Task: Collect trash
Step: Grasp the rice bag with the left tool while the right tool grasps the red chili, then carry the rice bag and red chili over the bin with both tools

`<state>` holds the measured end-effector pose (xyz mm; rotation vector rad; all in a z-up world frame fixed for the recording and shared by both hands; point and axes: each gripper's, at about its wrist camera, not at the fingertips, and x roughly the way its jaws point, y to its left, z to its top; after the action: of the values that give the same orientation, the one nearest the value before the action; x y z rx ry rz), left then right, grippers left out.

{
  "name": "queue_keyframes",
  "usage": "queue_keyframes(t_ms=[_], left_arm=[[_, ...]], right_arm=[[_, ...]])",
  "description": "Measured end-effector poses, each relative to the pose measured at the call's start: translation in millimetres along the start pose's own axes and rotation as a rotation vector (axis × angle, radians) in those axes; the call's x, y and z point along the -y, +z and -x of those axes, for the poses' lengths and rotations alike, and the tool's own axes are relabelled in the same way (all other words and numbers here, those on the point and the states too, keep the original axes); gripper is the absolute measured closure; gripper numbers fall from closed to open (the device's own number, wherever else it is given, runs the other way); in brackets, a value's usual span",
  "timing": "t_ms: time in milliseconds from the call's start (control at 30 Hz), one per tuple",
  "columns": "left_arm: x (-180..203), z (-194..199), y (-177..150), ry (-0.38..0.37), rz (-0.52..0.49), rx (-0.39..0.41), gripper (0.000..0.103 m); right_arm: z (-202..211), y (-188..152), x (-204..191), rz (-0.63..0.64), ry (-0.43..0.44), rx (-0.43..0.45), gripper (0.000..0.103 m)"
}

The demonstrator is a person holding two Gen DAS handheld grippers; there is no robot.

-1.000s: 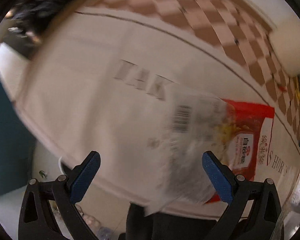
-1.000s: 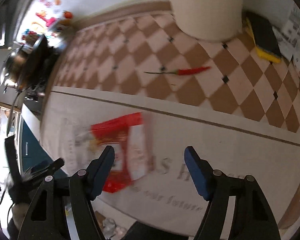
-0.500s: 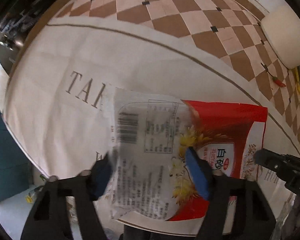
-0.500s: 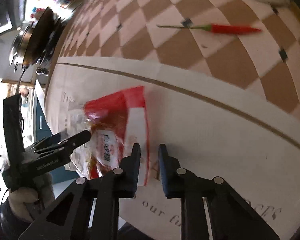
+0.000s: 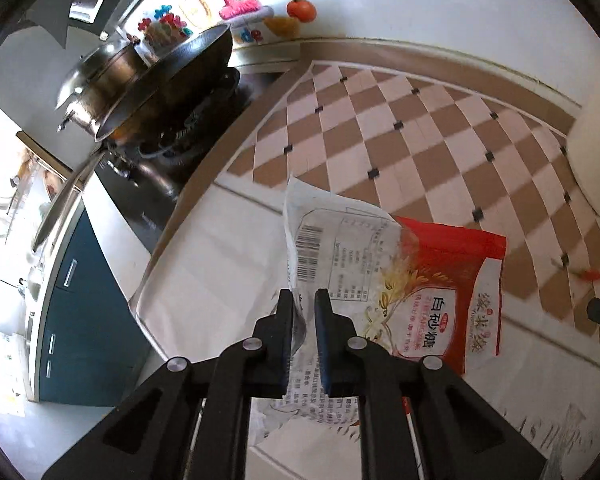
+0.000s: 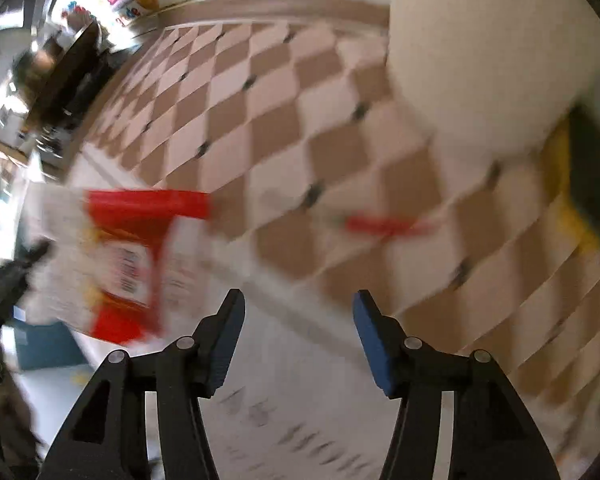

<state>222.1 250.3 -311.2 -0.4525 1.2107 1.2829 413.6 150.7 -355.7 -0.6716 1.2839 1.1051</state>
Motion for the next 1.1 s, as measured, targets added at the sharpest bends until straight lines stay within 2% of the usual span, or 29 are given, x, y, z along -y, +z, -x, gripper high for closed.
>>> queue_keyframes(t_ms=[67, 167, 267, 333, 400, 433, 467, 567, 800, 867, 967, 1100], left_arm=[[0.6, -3.3, 4.7, 0.007, 0.001, -0.003, 0.095], [0.7, -14.3, 3.2, 0.014, 0.002, -0.004, 0.095], [-3.4, -23.9, 2.0, 0.006, 0.003, -0.003, 0.095], [-2.6, -22.5, -1.0, -0.003, 0.004, 0.005, 0.095], [-5.2, -23.2, 0.9, -0.009, 0.003, 0.015, 0.095], [-7.0, -20.5, 0.9, -0.013, 0.007, 0.02, 0.095], [-8.5, -17.9, 0.8, -0.016, 0.01, 0.025, 0.095], [-16.1, -11.2, 1.8, -0.026, 0.026, 0.035, 0.095], [-55.6, 20.2, 0.3, -0.06, 0.098, 0.096, 0.096], [-74.4, 31.1, -2.0, -0.069, 0.127, 0.116, 0.096], [-107.7, 44.7, -7.5, -0.07, 0.178, 0.137, 0.096], [-161.0, 59.8, -23.6, -0.04, 0.247, 0.153, 0.097]], right_arm=[[-7.2, 14.2, 3.7, 0.064, -0.084, -0.017, 0.044], [-25.9, 25.8, 11.4, 0.11, -0.139, -0.064, 0.044], [-36.8, 28.4, 18.7, 0.159, -0.182, -0.064, 0.045], [-38.4, 29.0, 17.5, 0.191, -0.203, -0.047, 0.055], [-38.0, 27.5, 17.9, 0.213, -0.207, -0.033, 0.056], [-38.4, 25.7, 16.6, 0.214, -0.196, -0.031, 0.082], [-38.3, 24.0, 17.1, 0.21, -0.158, -0.037, 0.09], [-33.9, 17.6, 15.8, 0.207, -0.135, -0.037, 0.092], [-4.0, -5.9, 33.3, 0.001, 0.07, -0.012, 0.092], [6.6, -12.4, 32.2, -0.014, 0.094, 0.005, 0.092], [26.6, -23.9, 14.6, -0.014, 0.137, 0.029, 0.092], [49.1, -34.8, -37.1, 0.017, 0.203, 0.053, 0.092]])
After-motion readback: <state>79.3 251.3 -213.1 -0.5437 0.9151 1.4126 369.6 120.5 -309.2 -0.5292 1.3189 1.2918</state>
